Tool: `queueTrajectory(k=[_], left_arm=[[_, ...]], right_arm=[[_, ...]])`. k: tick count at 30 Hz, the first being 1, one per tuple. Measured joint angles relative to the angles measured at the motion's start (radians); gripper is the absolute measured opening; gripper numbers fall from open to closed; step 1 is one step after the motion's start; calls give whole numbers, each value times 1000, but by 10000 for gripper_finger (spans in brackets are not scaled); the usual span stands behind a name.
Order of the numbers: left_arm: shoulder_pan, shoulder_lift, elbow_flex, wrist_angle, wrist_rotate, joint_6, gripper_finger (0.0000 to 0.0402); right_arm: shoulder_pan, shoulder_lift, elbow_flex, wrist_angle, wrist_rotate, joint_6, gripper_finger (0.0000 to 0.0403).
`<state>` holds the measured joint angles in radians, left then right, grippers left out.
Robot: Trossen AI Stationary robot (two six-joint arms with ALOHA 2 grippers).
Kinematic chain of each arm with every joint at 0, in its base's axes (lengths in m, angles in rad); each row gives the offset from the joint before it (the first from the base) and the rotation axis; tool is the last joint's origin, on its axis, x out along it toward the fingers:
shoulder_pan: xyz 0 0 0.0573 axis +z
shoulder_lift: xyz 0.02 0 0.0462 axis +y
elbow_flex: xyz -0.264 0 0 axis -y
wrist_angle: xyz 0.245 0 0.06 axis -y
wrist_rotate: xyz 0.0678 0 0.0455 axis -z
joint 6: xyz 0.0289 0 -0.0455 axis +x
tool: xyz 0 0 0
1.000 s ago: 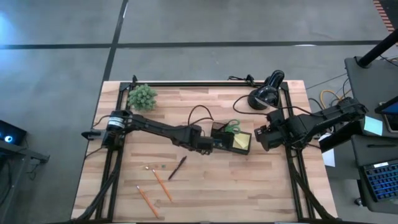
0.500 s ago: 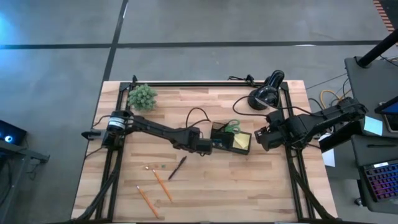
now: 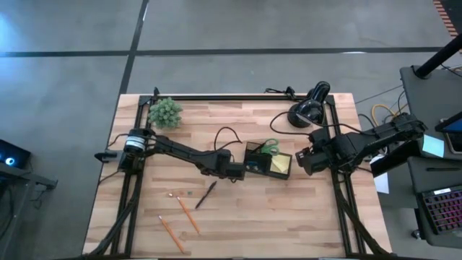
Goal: Pick and place office supplies into organizer
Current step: Put the right blue binder clip into the black mesh organizer
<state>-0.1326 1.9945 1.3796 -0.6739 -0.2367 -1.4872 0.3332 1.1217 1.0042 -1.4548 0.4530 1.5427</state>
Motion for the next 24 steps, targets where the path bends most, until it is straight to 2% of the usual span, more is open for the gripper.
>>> queueTrajectory(k=[19, 24], left_arm=[[-5, -3, -30, 18, 9, 3, 133], [-5, -3, -30, 12, 10, 10, 108]], right_arm=[[0, 0, 0, -3, 3, -11, 219], [0, 0, 0, -3, 3, -11, 219]])
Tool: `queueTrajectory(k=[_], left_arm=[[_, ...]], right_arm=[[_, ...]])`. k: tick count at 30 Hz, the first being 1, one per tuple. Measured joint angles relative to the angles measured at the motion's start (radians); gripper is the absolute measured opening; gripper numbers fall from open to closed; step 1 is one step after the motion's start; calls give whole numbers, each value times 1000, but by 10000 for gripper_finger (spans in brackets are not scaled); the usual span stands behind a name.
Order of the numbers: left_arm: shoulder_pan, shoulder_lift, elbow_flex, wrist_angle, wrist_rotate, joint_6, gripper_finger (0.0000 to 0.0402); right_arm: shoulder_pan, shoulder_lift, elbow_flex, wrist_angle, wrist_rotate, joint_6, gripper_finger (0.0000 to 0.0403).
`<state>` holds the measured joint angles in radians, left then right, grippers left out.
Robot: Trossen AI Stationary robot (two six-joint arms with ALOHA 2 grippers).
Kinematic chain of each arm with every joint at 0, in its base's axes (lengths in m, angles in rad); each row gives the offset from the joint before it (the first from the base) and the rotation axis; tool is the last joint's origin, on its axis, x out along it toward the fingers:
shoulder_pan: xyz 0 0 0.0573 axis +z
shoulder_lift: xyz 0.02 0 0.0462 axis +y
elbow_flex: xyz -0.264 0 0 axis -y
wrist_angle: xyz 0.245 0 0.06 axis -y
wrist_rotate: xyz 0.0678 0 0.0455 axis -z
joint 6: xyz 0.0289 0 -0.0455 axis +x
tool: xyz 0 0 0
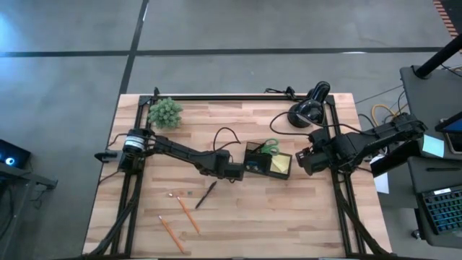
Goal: Pick and place office supplies into organizer
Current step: Put the right blue binder clip into the black mesh organizer
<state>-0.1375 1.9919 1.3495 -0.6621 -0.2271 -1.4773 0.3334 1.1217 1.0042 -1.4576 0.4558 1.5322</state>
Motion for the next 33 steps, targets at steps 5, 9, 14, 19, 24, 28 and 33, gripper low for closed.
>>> queueTrajectory(k=[5, 9, 14, 19, 24, 28, 33], left_arm=[[-2, 0, -2, 1, -18, 26, 69], [-2, 1, -2, 17, -13, 29, 62], [-2, 1, -2, 24, -13, 44, 62], [-2, -2, 9, 30, -25, 74, 61], [-2, -12, 85, 37, -85, 159, 61], [-3, -12, 151, 91, -97, 257, 61], [-1, -13, 208, 165, -69, 340, 61]], right_arm=[[0, 0, 0, 0, 0, 0, 219], [0, 0, 0, 0, 1, -4, 219], [0, 0, 0, 0, 13, -13, 219], [0, 0, 0, 0, 15, -14, 219], [0, 0, 0, 0, 15, -15, 219], [0, 0, 0, 0, 15, -14, 219], [0, 0, 0, -1, 15, -2, 219]])
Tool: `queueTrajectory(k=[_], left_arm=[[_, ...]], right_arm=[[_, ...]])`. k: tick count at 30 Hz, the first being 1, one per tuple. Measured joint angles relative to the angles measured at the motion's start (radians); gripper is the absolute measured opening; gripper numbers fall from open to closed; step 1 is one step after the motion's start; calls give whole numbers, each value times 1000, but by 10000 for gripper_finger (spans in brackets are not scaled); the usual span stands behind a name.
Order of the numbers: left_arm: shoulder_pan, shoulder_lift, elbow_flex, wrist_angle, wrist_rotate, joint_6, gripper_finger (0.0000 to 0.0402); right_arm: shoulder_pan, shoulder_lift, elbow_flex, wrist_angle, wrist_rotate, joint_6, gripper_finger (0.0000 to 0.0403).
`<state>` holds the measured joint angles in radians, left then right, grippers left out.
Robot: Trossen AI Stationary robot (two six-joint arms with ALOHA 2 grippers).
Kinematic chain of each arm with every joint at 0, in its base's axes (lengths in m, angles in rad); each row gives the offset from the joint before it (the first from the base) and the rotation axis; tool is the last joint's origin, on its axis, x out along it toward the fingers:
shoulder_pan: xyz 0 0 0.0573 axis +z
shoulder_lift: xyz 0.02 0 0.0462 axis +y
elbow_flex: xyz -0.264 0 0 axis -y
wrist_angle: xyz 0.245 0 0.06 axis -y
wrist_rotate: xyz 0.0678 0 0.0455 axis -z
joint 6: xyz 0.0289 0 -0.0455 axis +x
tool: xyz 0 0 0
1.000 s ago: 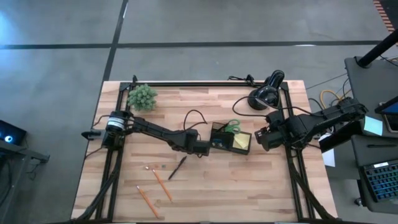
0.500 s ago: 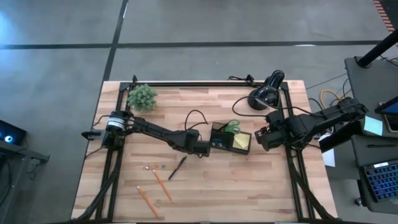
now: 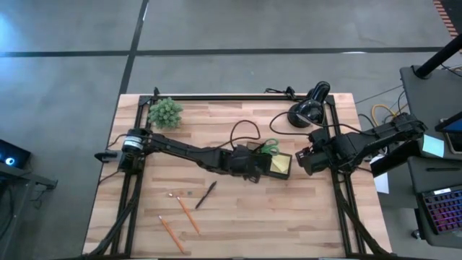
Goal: Pick and place office supplies into organizer
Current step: Put the right blue binder clip into the black mesh organizer
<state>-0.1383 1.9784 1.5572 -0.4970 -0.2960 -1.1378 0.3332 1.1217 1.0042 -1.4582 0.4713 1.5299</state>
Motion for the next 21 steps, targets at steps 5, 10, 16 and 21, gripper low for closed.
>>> queueTrajectory(k=[5, 10, 16, 21], left_arm=[[25, 16, -14, -14, 5, -1, 61], [60, 44, -24, -5, 37, 11, 61], [68, 96, -23, 74, 108, 28, 61], [68, 99, -20, 68, 82, 52, 64]], right_arm=[[0, 0, 0, 0, 0, 6, 219], [0, 0, 0, 0, 0, 14, 219], [0, 0, 0, 0, -6, 38, 219], [0, 0, 0, 0, -8, 41, 219]])
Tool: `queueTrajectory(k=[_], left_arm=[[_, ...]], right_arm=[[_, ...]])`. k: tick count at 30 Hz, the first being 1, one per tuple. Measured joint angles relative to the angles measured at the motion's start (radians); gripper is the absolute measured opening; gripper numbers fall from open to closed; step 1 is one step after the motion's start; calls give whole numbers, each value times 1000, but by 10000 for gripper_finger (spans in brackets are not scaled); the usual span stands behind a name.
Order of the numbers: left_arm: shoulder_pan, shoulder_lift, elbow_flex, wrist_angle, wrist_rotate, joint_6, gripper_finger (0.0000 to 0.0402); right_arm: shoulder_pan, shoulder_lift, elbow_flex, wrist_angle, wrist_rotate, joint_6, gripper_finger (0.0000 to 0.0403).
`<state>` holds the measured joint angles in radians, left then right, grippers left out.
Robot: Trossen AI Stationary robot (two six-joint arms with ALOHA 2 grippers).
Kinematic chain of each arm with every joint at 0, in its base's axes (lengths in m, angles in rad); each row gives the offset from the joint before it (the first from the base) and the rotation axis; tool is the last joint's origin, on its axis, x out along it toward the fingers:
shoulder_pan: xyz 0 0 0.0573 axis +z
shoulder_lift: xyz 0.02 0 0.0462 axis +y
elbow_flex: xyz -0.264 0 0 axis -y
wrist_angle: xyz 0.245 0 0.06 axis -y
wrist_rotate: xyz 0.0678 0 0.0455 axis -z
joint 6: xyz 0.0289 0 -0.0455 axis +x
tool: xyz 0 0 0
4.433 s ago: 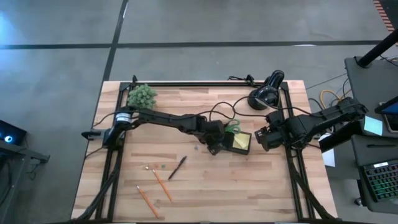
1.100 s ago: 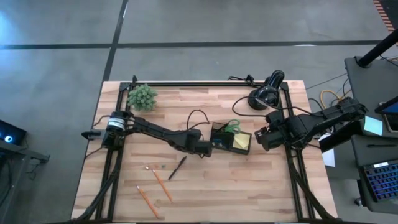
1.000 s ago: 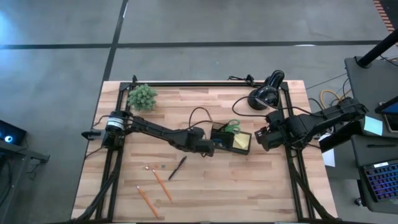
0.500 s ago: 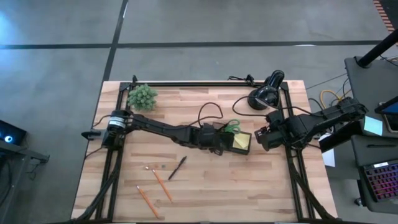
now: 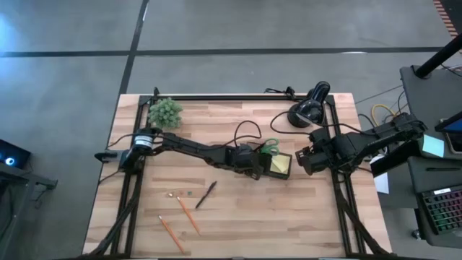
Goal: Pick and place office supplies into organizer
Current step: Put the right blue binder clip into the black mesh organizer, then put the blue binder clip into the black mesh organizer
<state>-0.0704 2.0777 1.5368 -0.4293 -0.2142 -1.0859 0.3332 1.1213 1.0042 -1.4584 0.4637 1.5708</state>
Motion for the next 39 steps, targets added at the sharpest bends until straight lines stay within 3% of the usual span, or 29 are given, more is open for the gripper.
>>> queueTrajectory(k=[4, 9, 15, 20, 24, 26, 28, 31, 36, 39], left_arm=[[1, 0, 15, 4, -2, 23, 92], [2, -1, 19, -12, 39, 56, 154], [-21, -101, 20, -156, 73, 143, 201], [-116, -243, 3, -509, 13, 152, 194], [-200, -299, -40, -834, 87, 247, 182], [-222, -322, -78, -1013, 146, 113, 180], [-226, -361, -127, -1090, 179, -104, 180], [-234, -430, -213, -947, 223, -364, 180], [-276, -510, -399, -465, 171, -612, 180], [-309, -508, -473, -405, 154, -732, 180]], right_arm=[[0, 0, 0, 0, 0, 0, 219], [0, 0, 0, 0, 0, 1, 219], [0, 0, -3, 0, 7, 11, 219], [0, 1, -9, 2, 8, 8, 219], [0, 2, -13, 5, 8, -7, 219], [0, 2, -14, 6, 9, -13, 219], [0, 2, -15, 8, 8, -2, 219], [0, 5, -17, 10, 9, 42, 219], [0, 18, -20, 16, 17, 52, 219], [0, 24, -21, 22, 20, 49, 219]])
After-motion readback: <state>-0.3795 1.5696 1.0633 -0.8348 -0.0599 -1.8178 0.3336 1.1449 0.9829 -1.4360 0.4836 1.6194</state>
